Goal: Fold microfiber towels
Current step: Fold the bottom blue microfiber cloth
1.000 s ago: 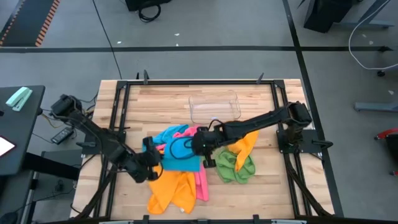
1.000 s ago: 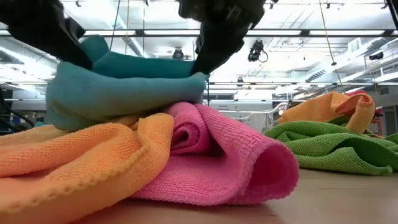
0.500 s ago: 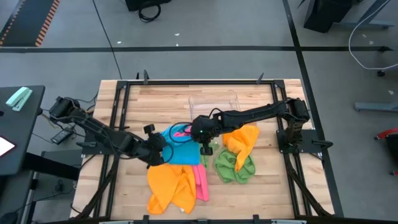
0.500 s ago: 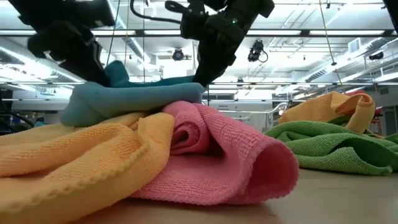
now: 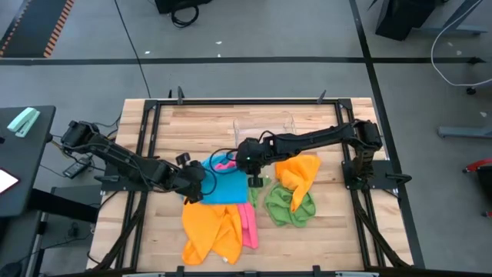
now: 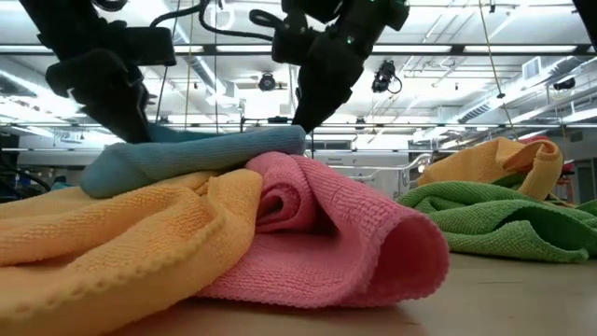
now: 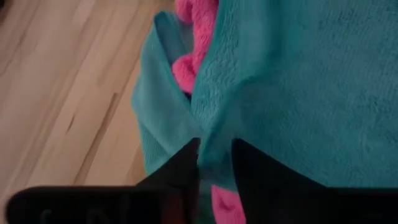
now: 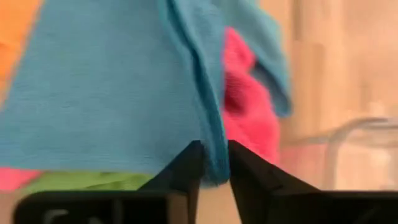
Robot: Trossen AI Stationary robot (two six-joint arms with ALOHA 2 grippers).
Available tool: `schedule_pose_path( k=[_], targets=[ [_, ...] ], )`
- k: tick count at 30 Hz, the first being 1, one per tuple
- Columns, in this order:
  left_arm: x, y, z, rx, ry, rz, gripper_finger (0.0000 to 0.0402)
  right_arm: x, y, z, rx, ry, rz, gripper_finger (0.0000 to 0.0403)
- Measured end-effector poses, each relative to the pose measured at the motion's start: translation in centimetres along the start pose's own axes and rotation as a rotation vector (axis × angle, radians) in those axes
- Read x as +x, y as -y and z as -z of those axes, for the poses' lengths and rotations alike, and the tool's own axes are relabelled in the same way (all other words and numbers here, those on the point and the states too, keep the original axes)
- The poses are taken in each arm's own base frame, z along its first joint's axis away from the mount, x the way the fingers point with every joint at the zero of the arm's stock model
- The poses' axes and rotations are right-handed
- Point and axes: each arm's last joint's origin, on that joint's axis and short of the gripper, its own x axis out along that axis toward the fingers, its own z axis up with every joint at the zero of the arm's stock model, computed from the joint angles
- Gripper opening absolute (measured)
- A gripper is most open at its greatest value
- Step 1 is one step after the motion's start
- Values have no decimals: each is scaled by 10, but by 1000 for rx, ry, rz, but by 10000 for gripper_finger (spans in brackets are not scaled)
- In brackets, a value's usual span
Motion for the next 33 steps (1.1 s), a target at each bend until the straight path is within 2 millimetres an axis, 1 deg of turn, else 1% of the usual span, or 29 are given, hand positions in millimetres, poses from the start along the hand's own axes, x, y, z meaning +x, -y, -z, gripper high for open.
schedule_pose_path(
  k=[3,5,7,9,12,15,18,20,24,28,31,33],
  targets=[
    [-4,-1,4,11,-38,-3,137,-6,10,3,36,-26,65,123],
    [-10,-2,3,12,-41,-1,150,-15,16,2,66,-14,76,133],
    [-16,-4,3,21,-57,-8,159,-26,17,1,97,3,77,140],
    [-23,-2,1,34,-48,3,163,-38,12,-1,102,28,70,142],
    [-30,11,-2,109,27,85,163,-50,-3,-8,53,98,48,142],
    [-34,29,-7,175,130,180,158,-53,-22,-16,-13,179,13,141],
    [-34,43,-8,216,193,227,159,-51,-40,-21,-61,230,-12,142],
    [-32,53,-7,225,216,251,169,-45,-53,-22,-84,244,-30,143],
    [-21,71,-3,240,220,266,208,-38,-73,-23,-97,264,-51,144],
    [-5,83,-2,234,243,213,249,-35,-86,-23,-92,280,22,144],
    [4,95,-3,244,271,167,266,-35,-102,-25,-134,323,90,144],
    [8,100,-4,278,275,120,270,-35,-111,-20,-167,299,133,144]
  ],
)
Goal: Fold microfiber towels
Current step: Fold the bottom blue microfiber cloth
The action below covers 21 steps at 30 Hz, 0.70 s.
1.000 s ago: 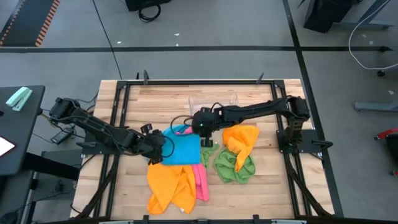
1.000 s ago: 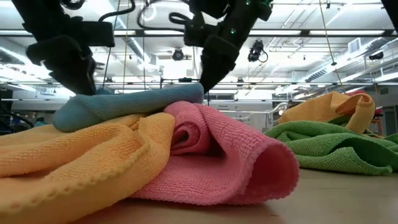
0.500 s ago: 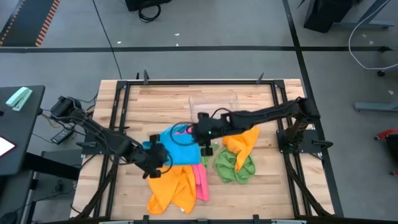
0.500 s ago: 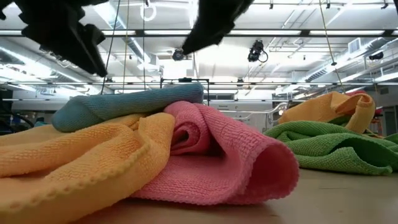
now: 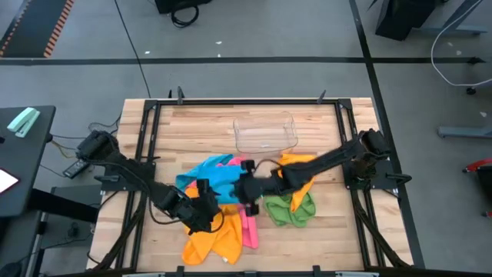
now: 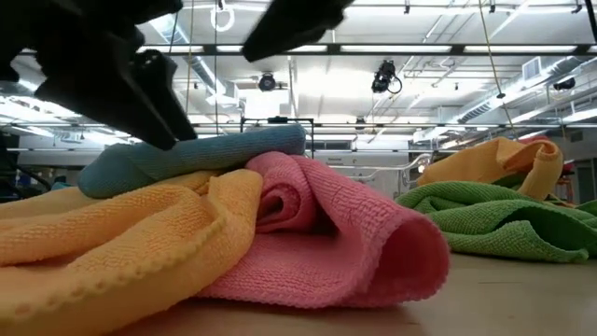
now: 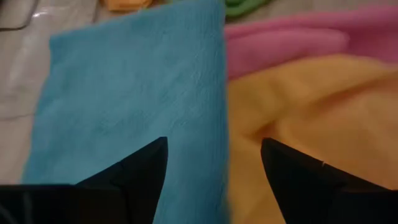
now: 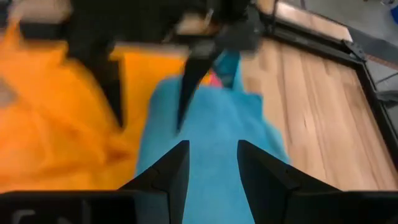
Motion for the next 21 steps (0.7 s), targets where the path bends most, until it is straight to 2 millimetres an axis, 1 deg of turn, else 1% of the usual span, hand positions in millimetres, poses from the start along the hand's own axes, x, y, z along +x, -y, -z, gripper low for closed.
schedule_pose_path(
  k=[1,3,5,9,12,13,15,17,21],
  targets=[
    [4,4,-5,8,18,-16,270,-1,-3,0,-7,-4,16,144],
    [9,10,-7,52,11,-48,270,-2,-3,0,-3,-8,58,144],
    [15,18,-15,75,31,-89,270,-6,-2,2,1,-31,91,144],
    [29,27,-22,125,33,-170,270,-8,-2,4,15,-55,113,144],
    [36,27,-21,159,-5,-225,266,-8,-3,6,25,-74,112,144],
    [39,29,-22,154,-4,-229,263,-8,-3,7,27,-84,112,144],
    [40,28,-18,187,-36,-248,253,-8,-3,8,35,-93,114,144],
    [43,31,-20,180,-26,-247,242,-9,-4,9,33,-98,115,144],
    [41,29,-19,195,-42,-265,212,-9,-5,9,22,-98,111,144]
  ],
)
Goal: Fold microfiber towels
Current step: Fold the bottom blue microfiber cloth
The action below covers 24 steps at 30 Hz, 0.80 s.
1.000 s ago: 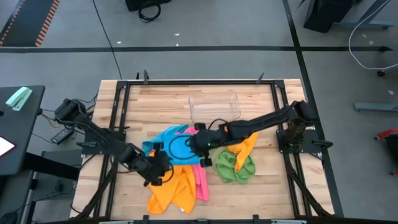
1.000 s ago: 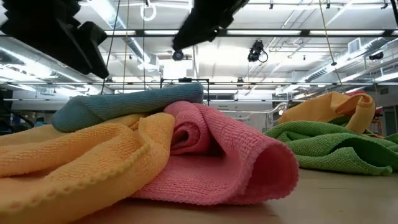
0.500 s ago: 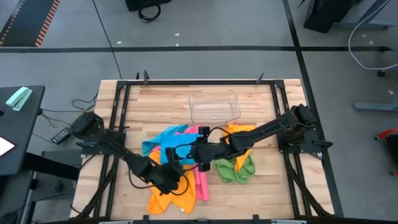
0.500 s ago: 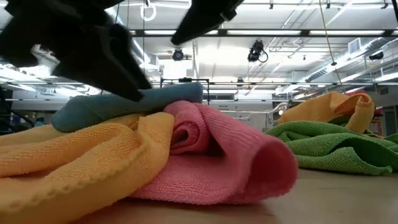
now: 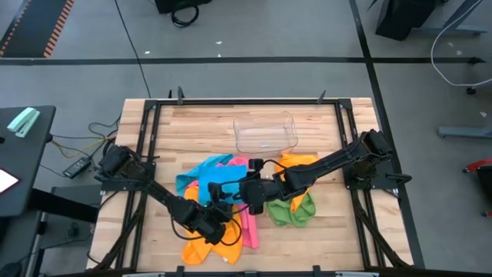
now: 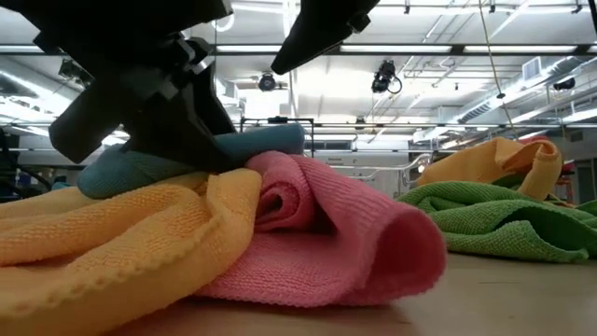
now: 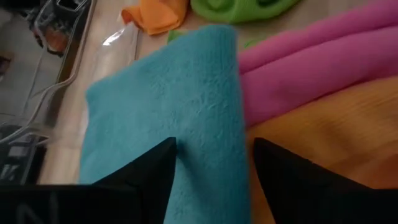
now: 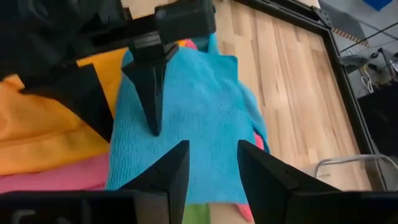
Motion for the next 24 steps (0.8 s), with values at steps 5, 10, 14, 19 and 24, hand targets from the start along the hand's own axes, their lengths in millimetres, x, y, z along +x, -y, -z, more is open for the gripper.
schedule_pose_path(
  k=[5,10,14,19,24],
  targets=[
    [-4,-2,-2,-7,1,-9,157,-2,2,0,-3,1,1,144],
    [-13,-5,-12,1,1,-2,80,-7,0,-3,-15,20,-22,144],
    [-23,-16,-18,-18,-15,20,16,-10,-8,-5,-38,48,-109,144],
    [-38,-32,-27,-97,18,58,27,-14,-21,-5,-72,63,-175,152],
    [-50,-46,-32,-147,37,119,18,-17,-25,-8,-70,100,-188,191]
  ],
)
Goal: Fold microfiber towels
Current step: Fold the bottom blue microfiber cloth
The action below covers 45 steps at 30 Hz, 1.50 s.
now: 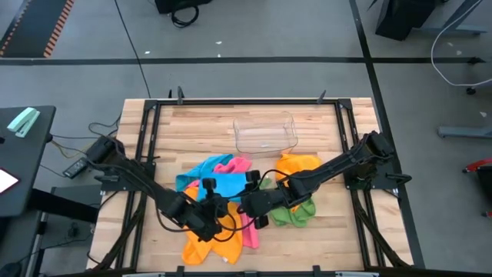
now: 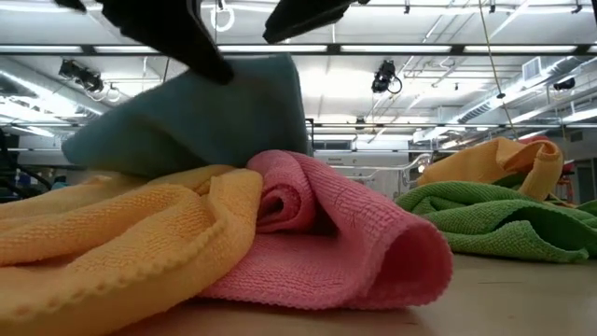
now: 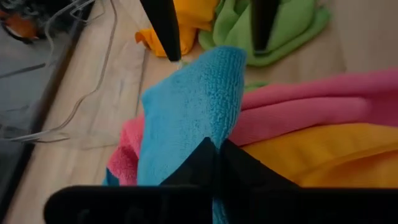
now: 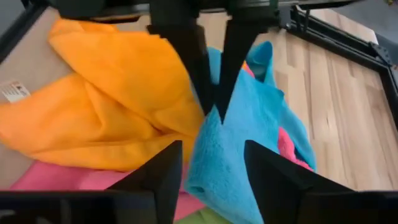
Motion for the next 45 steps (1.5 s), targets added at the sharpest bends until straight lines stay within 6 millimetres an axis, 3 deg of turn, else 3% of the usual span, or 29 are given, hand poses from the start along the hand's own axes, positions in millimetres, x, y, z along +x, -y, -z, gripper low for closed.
schedule_pose_path(
  k=[7,13,21,29,33,40,45],
  targets=[
    [-9,-9,-5,-50,20,25,23,11,-5,2,25,84,-26,247],
    [-10,-10,-5,-47,14,27,12,23,-7,22,40,95,54,248],
    [-15,-16,-7,-63,22,28,29,34,1,41,66,76,95,172],
    [-19,-20,-5,-35,-16,67,15,32,0,39,33,74,82,49],
    [-19,-20,-5,-39,-14,70,69,26,4,35,43,85,58,10],
    [-21,-20,-12,-93,43,91,203,9,15,14,74,7,49,9],
    [-13,-25,-14,-175,32,69,254,-2,23,0,128,-16,48,8]
  ],
)
